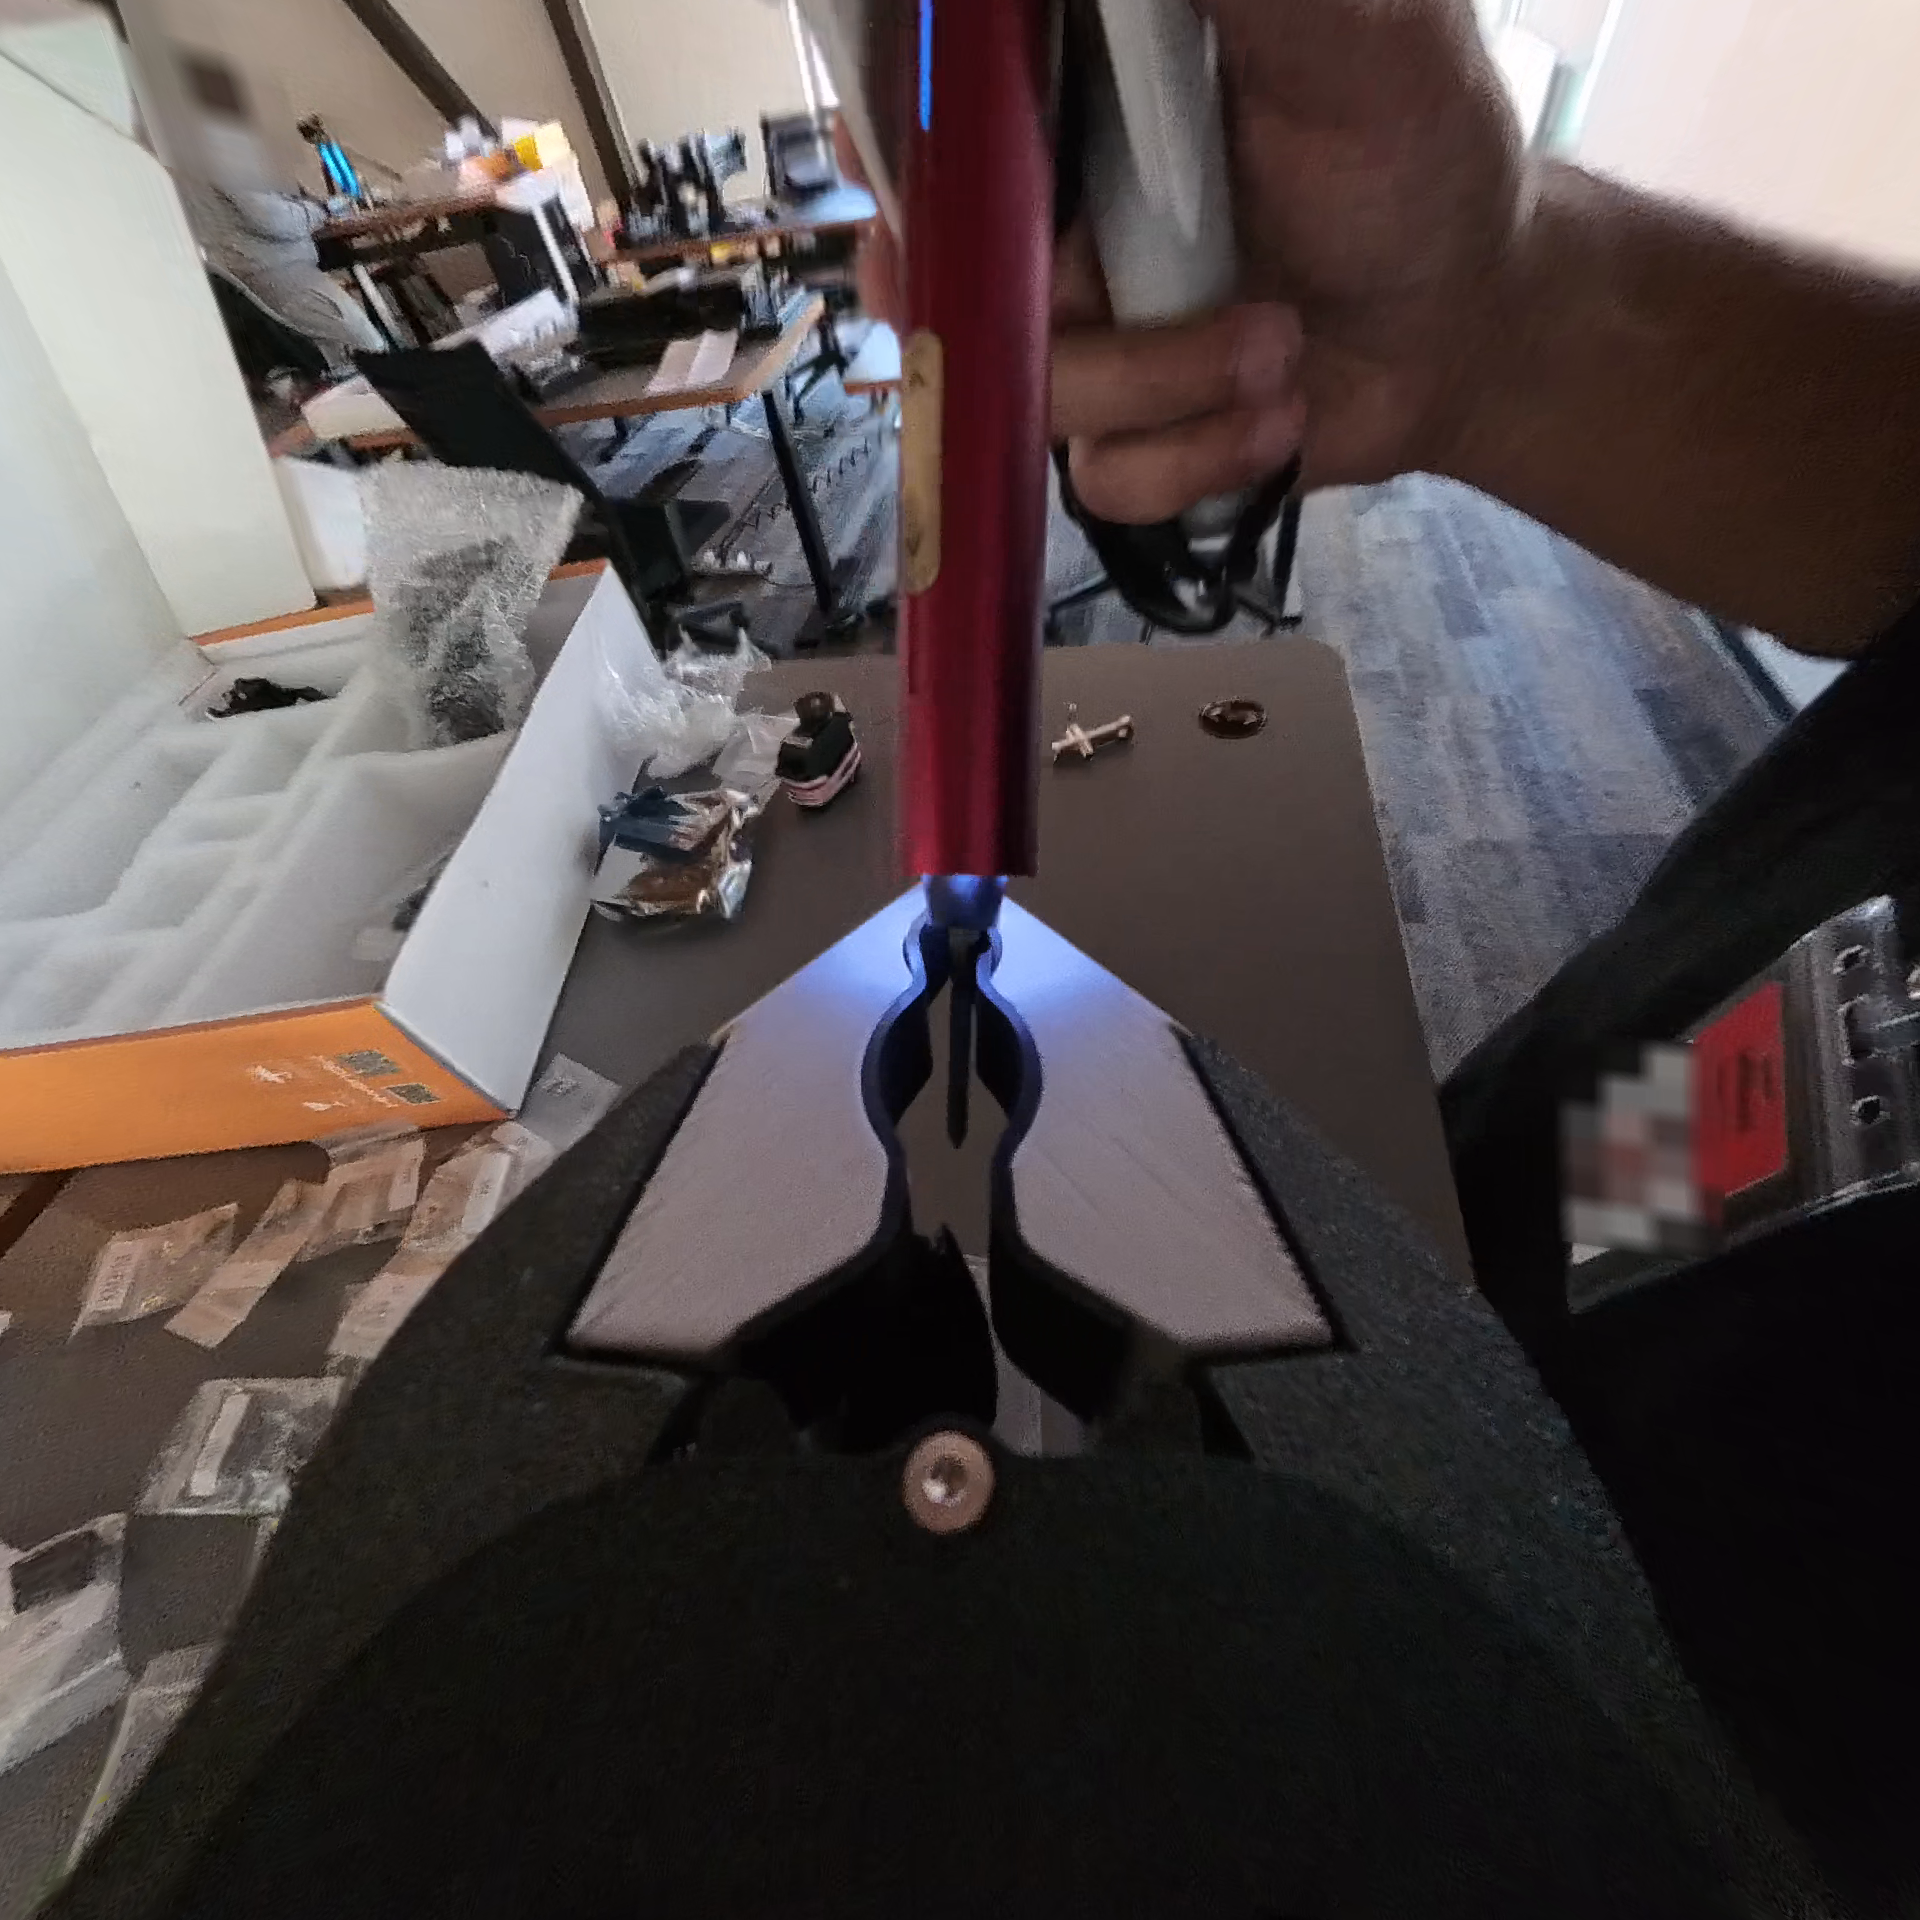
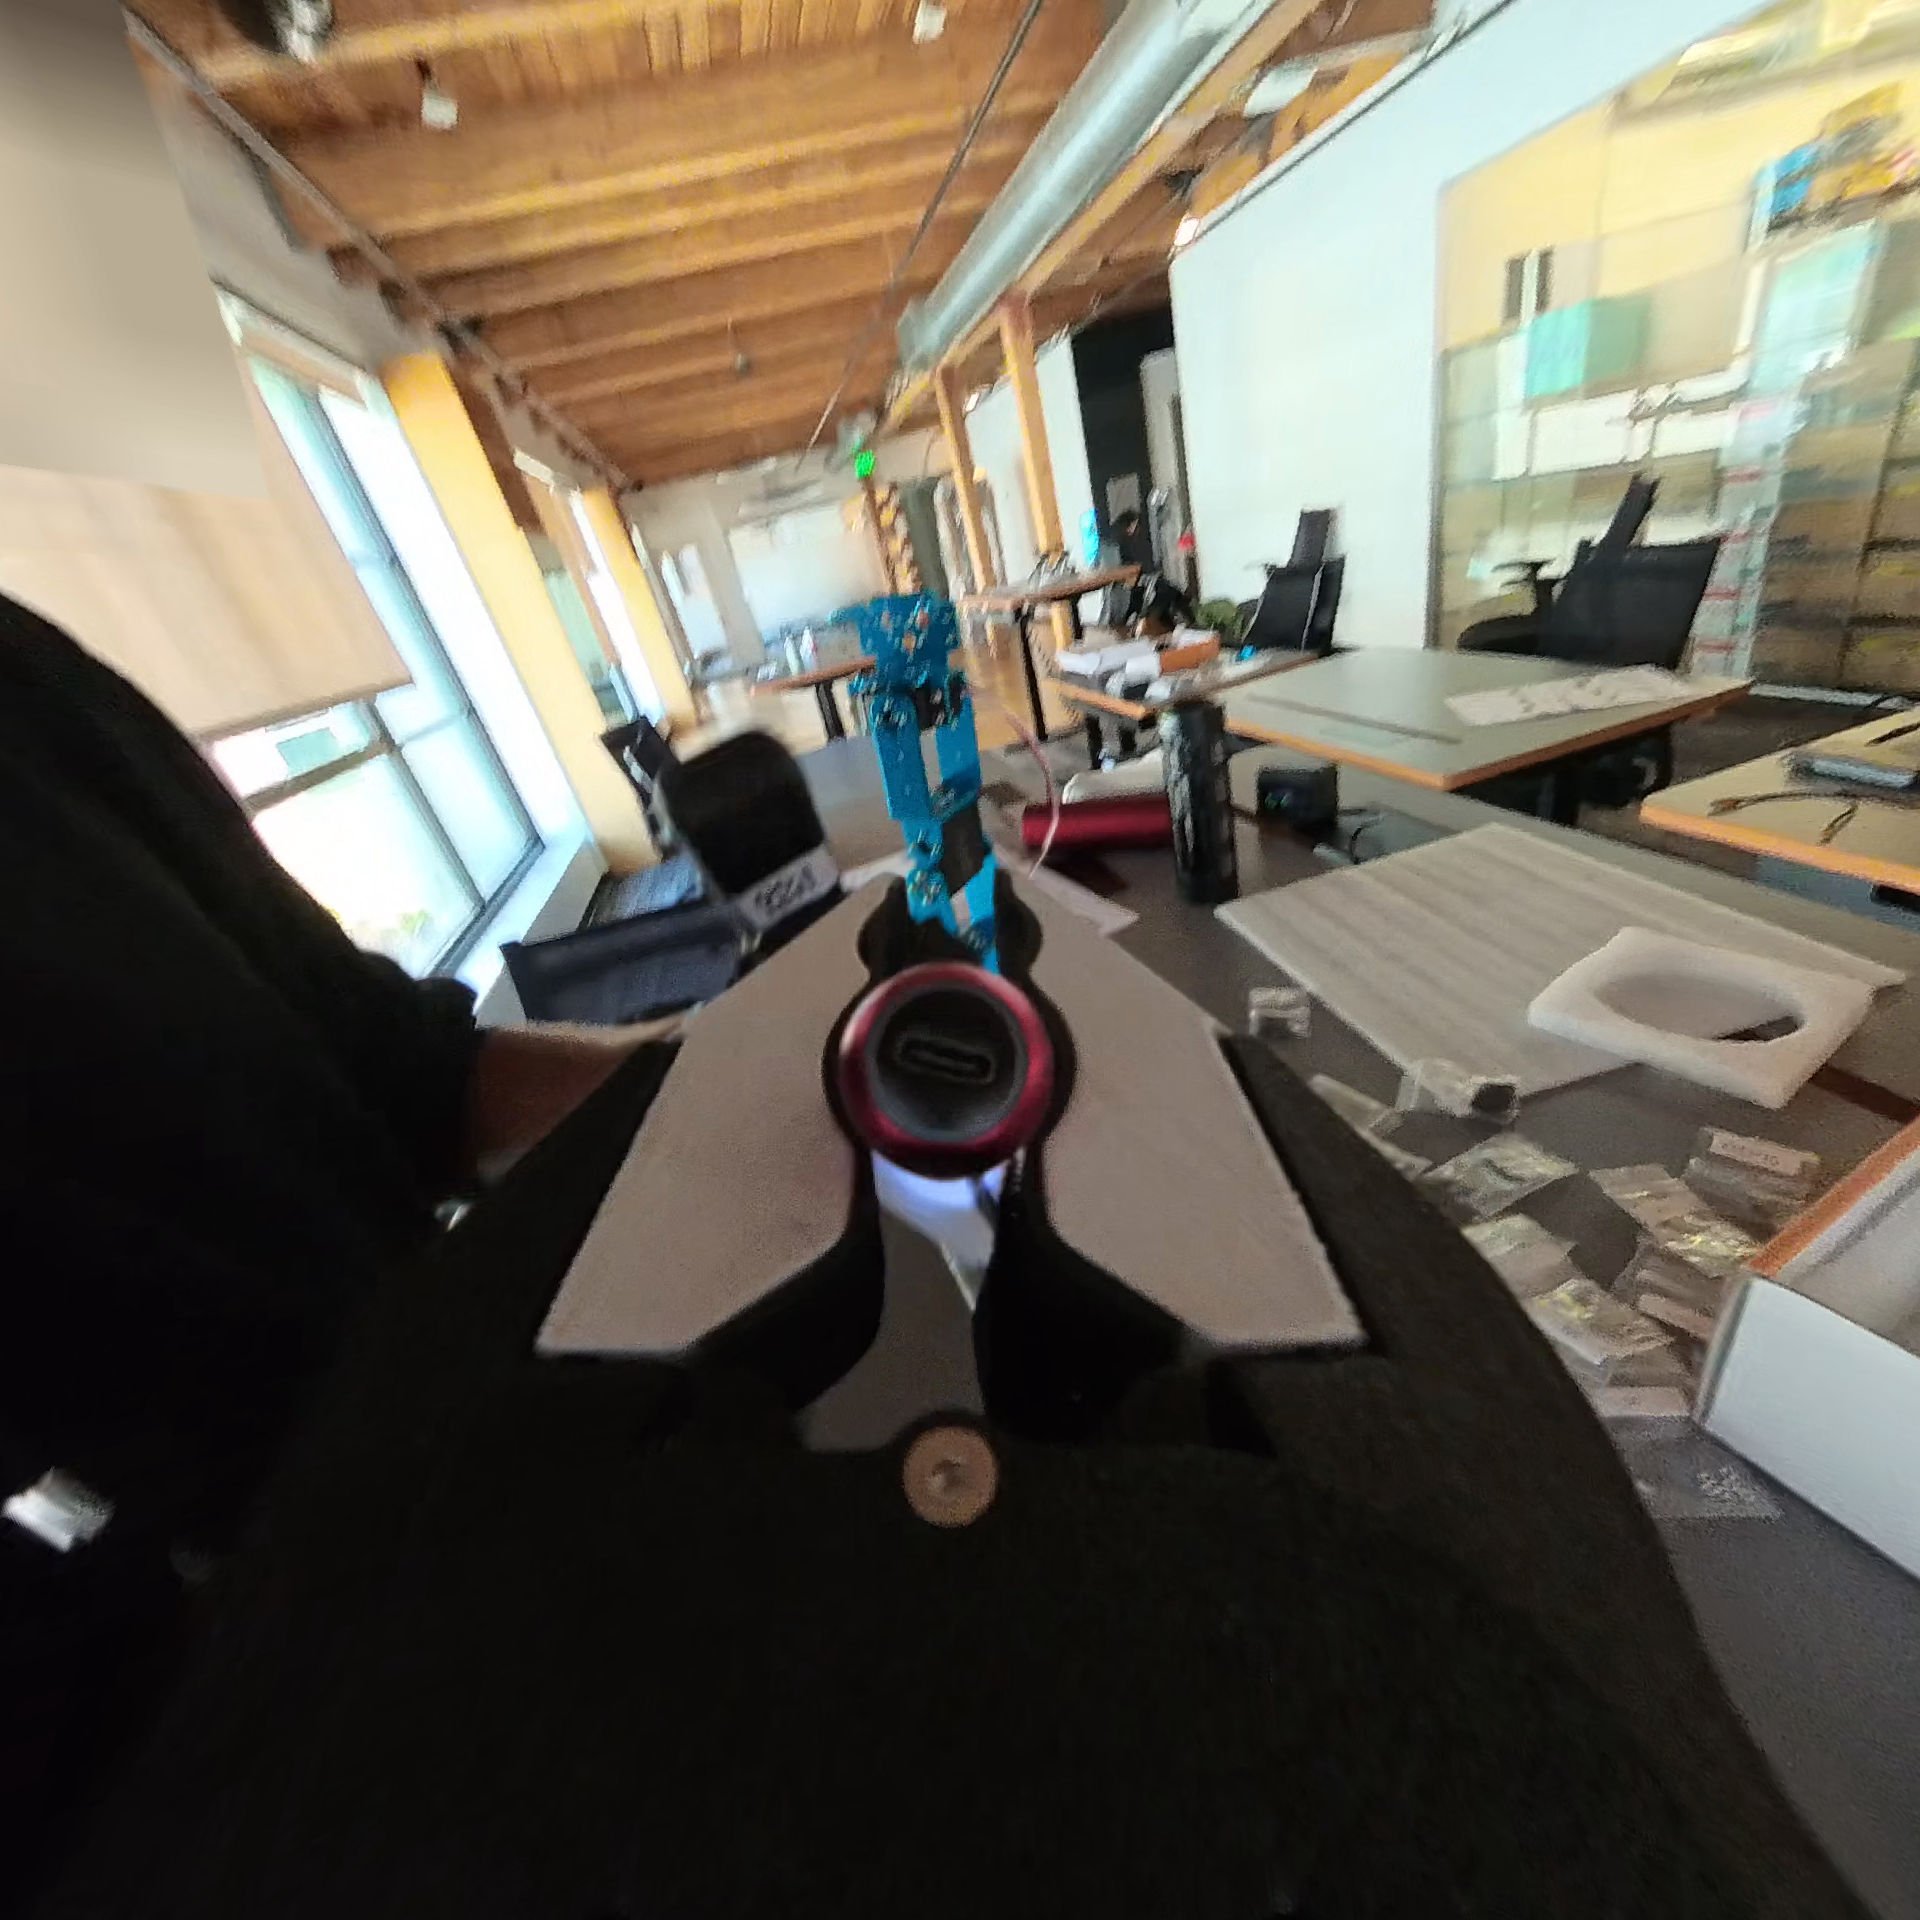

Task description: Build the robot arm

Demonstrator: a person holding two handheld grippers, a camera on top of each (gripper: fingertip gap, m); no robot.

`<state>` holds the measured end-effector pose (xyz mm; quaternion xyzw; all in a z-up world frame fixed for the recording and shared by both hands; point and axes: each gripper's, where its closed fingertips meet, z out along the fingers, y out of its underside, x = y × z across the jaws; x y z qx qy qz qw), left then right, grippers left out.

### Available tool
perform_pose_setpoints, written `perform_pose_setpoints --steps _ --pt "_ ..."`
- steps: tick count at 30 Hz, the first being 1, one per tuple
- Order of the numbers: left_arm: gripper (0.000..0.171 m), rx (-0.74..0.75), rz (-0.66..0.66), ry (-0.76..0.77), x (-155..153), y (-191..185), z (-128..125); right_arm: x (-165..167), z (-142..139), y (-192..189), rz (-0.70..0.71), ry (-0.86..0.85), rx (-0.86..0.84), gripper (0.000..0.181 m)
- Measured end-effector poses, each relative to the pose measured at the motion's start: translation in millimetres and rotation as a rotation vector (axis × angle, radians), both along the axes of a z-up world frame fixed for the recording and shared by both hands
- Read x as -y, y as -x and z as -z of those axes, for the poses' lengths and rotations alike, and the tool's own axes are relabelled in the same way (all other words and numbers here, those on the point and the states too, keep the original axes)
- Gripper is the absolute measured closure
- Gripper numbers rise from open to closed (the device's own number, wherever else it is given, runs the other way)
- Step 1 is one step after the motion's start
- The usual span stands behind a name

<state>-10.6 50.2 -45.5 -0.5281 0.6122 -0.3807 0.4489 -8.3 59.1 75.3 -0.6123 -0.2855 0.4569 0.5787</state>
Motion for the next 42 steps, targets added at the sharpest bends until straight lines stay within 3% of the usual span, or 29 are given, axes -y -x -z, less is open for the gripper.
perform_pose_setpoints --steps 4,16,23,26,30,36,39,42 --pt "0.171 0.034 0.102 0.128 2.8 17.3 -13.3 2.5 20.4 34.4 -0.075 -0.003 0.102 0.161" --pt "0.171 0.055 0.202 0.188 -1.3 51.0 -22.7 3.4 58.5 77.6 -0.121 -0.198 0.467 0.159" --pt "0.171 0.014 0.358 0.355 15.2 58.9 -23.6 7.6 59.5 86.0 -0.149 -0.301 0.472 0.159" --pt "0.171 0.074 0.365 0.388 19.6 56.8 -31.2 10.6 54.3 82.3 -0.153 -0.275 0.411 0.159" --pt "0.147 0.196 0.407 0.487 33.8 57.5 -51.1 16.7 43.6 75.8 -0.127 -0.251 0.29 0.158" --pt "0.139 0.316 0.53 0.793 48.9 70.9 -61.3 42.6 50.1 77.7 -0.188 -0.212 0.259 0.159" --pt "0.139 0.384 0.518 0.937 39.9 76.8 -67.3 50.8 57.3 80.0 -0.184 -0.219 0.271 0.159" --pt "0.139 0.32 0.478 0.911 46.6 73.2 -55.0 52.1 60.6 85.8 -0.14 -0.252 0.281 0.159"
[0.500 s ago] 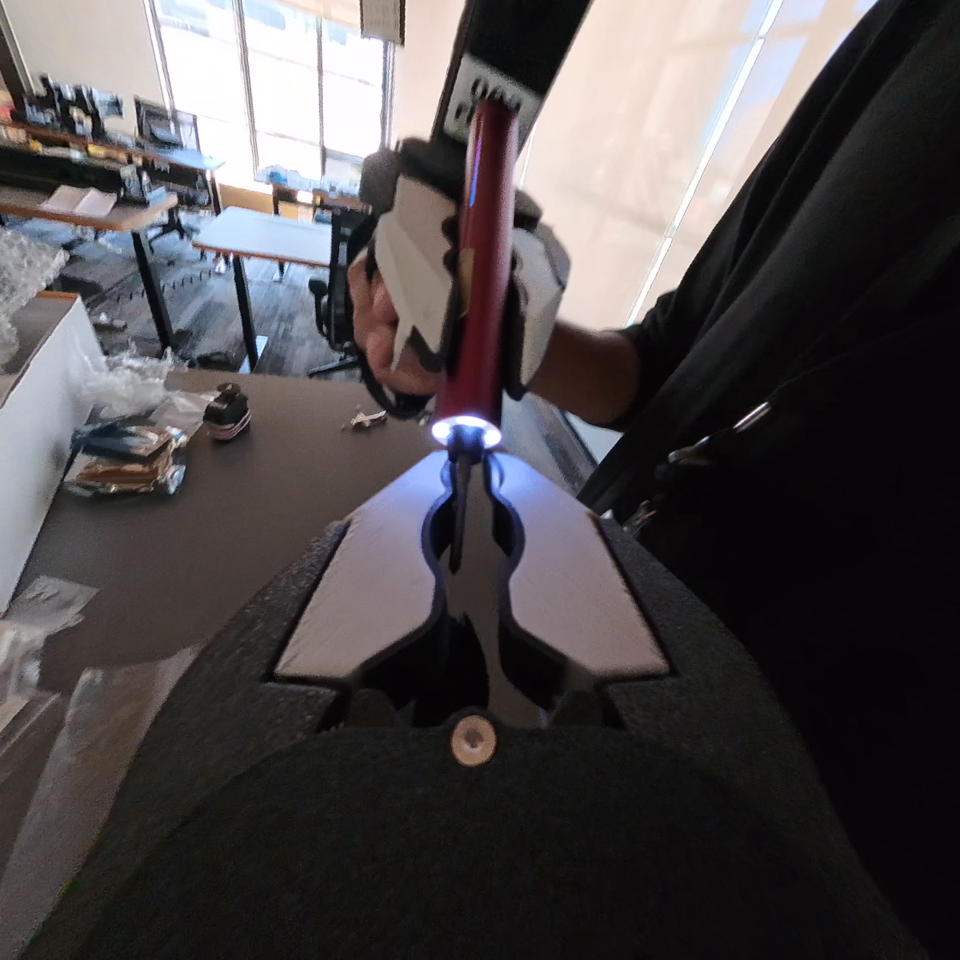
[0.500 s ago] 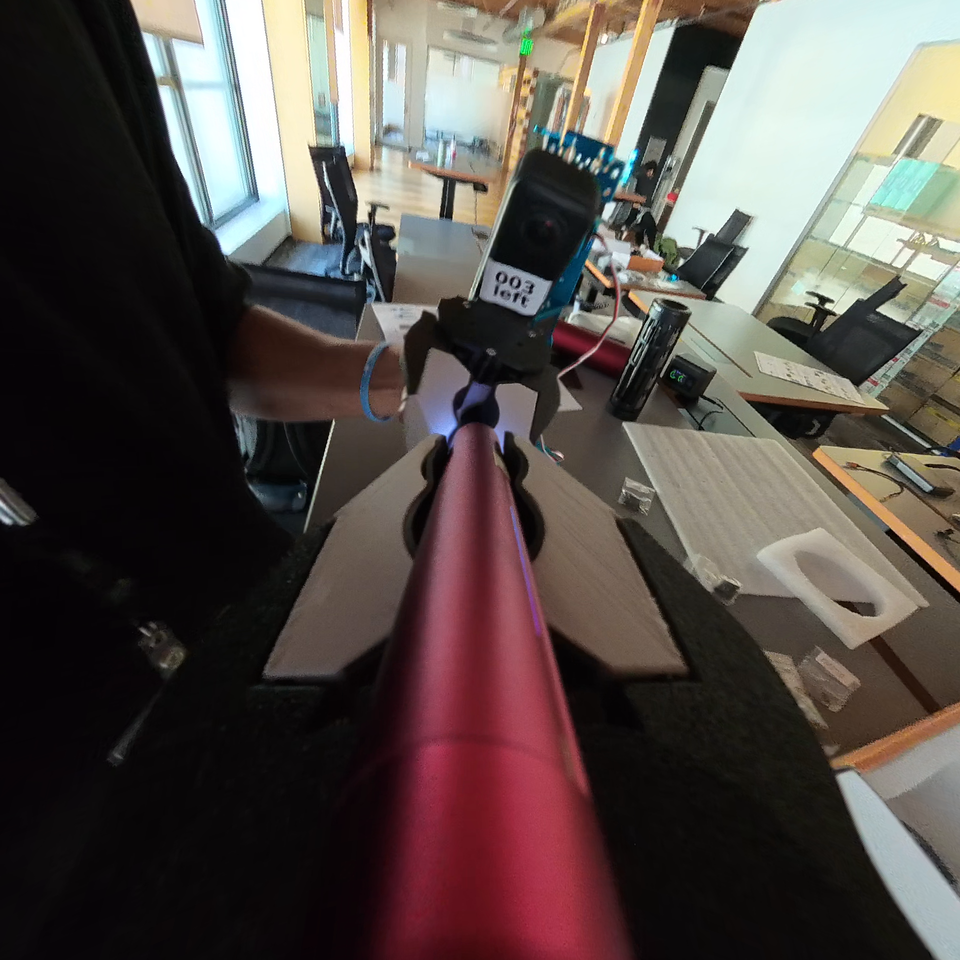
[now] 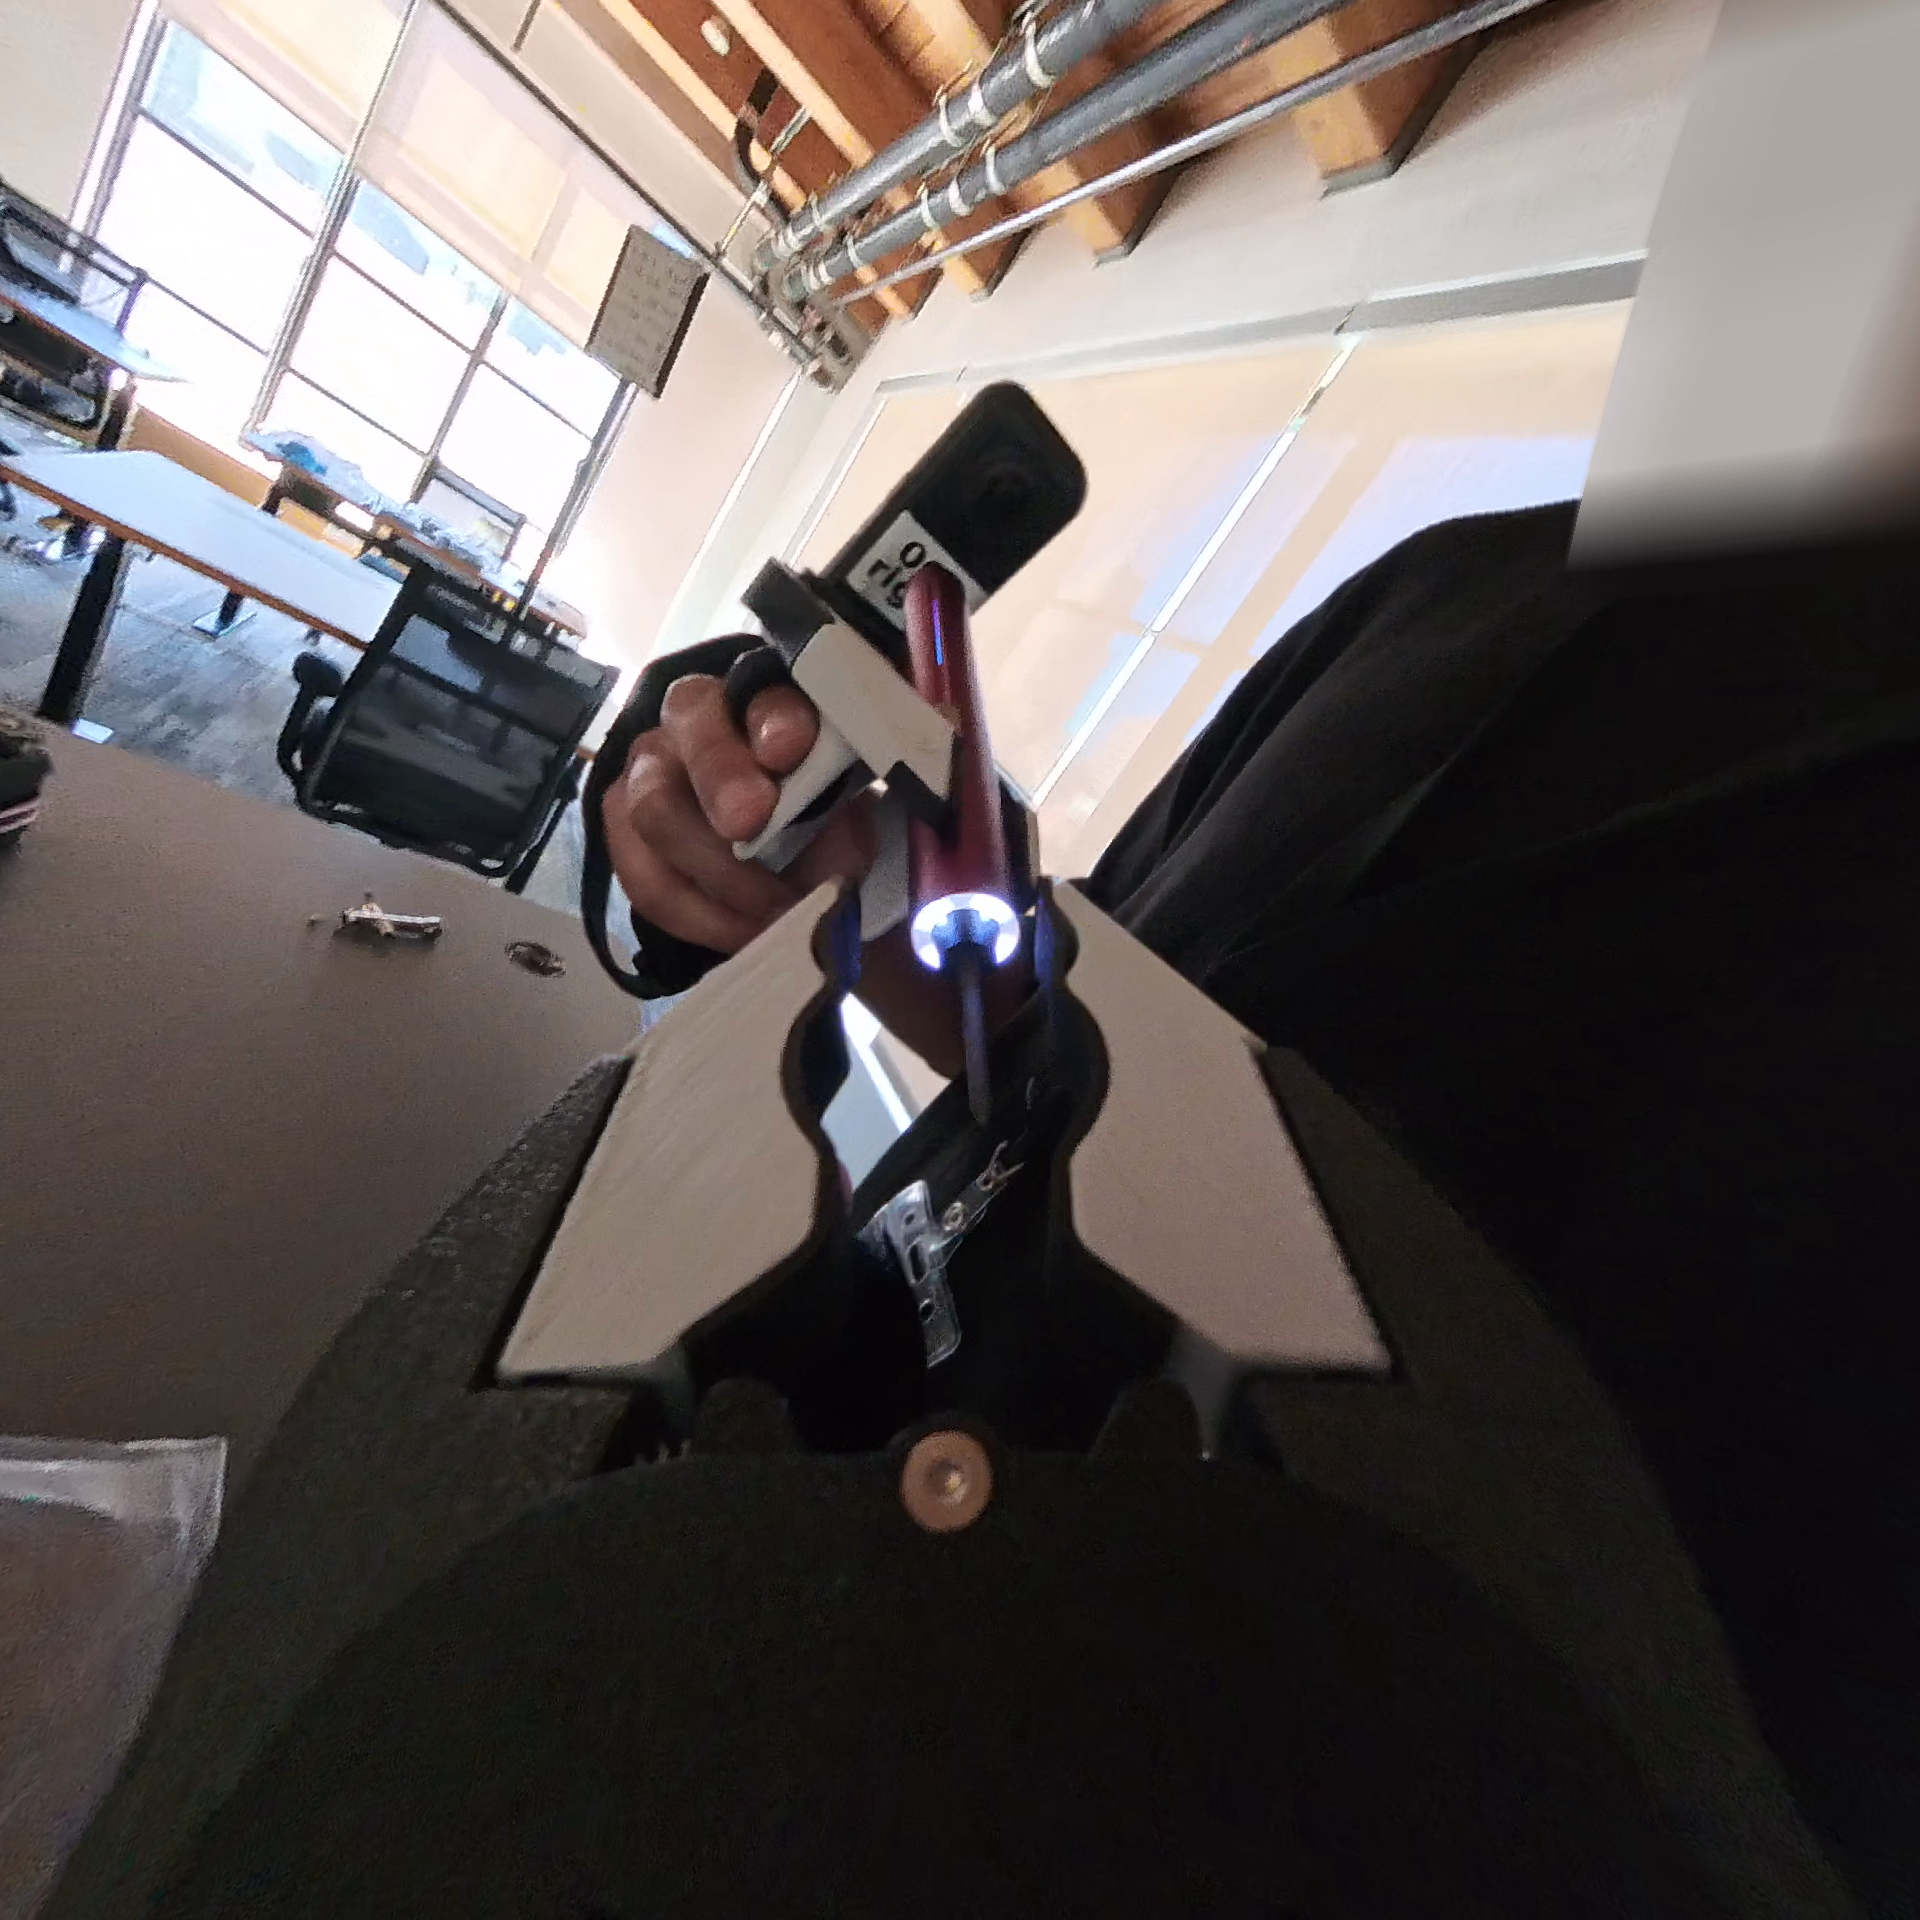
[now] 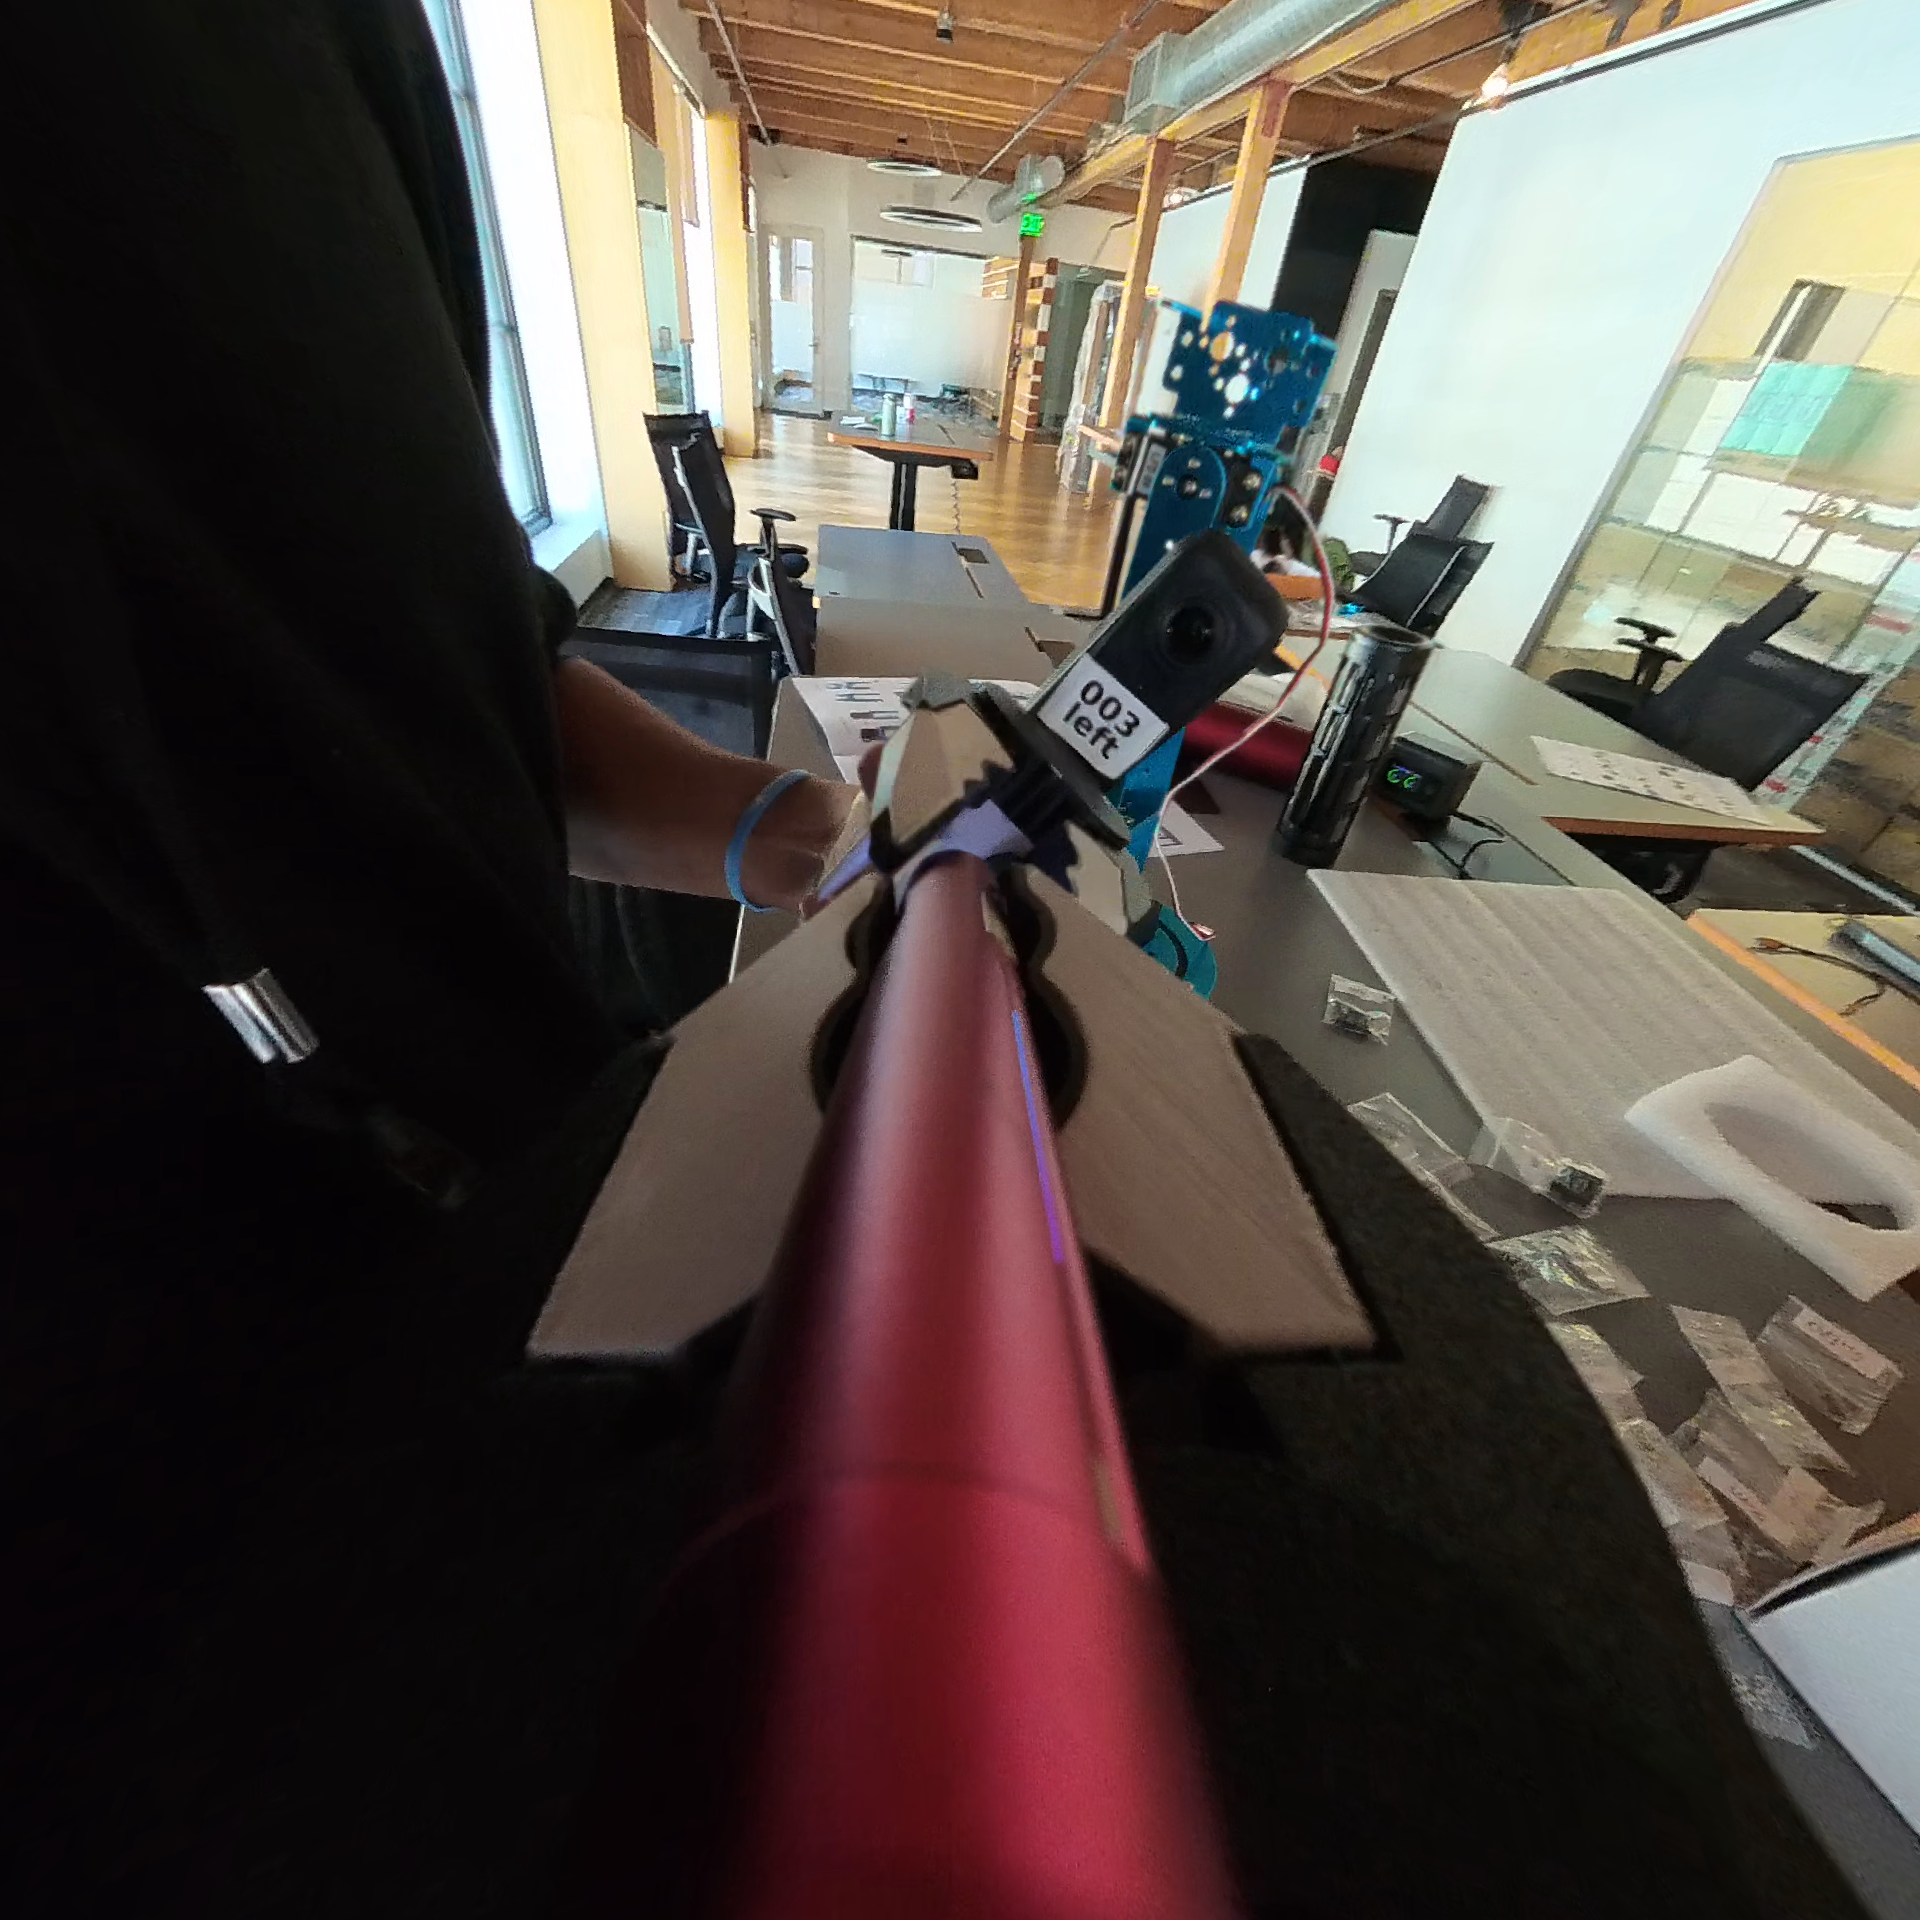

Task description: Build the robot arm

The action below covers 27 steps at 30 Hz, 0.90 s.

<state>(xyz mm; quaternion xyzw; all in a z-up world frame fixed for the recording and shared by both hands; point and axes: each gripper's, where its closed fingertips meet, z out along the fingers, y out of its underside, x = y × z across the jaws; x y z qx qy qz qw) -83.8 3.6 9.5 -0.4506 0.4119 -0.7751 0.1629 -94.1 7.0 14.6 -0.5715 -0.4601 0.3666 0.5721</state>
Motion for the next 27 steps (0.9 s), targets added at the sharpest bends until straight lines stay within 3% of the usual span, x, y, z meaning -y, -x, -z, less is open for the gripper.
perform_pose_setpoints --steps 3,9,14,19,27 --pt "0.152 -0.015 0.024 0.034 3.9 3.3 1.8 1.4 3.8 3.9 0.026 -0.042 0.024 0.159" --pt "0.152 -0.139 0.104 0.207 12.1 2.7 8.4 8.3 7.6 3.8 0.006 -0.113 0.113 0.157" --pt "0.152 -0.179 0.182 0.398 16.2 4.8 6.0 14.5 7.5 4.6 -0.025 -0.163 0.167 0.16" --pt "0.152 -0.177 0.182 0.49 9.5 2.2 9.9 8.5 13.0 1.6 0.0 -0.125 0.158 0.16" --pt "0.152 -0.138 0.11 0.39 9.0 2.3 11.5 6.7 14.7 0.0 0.014 -0.031 0.1 0.159"
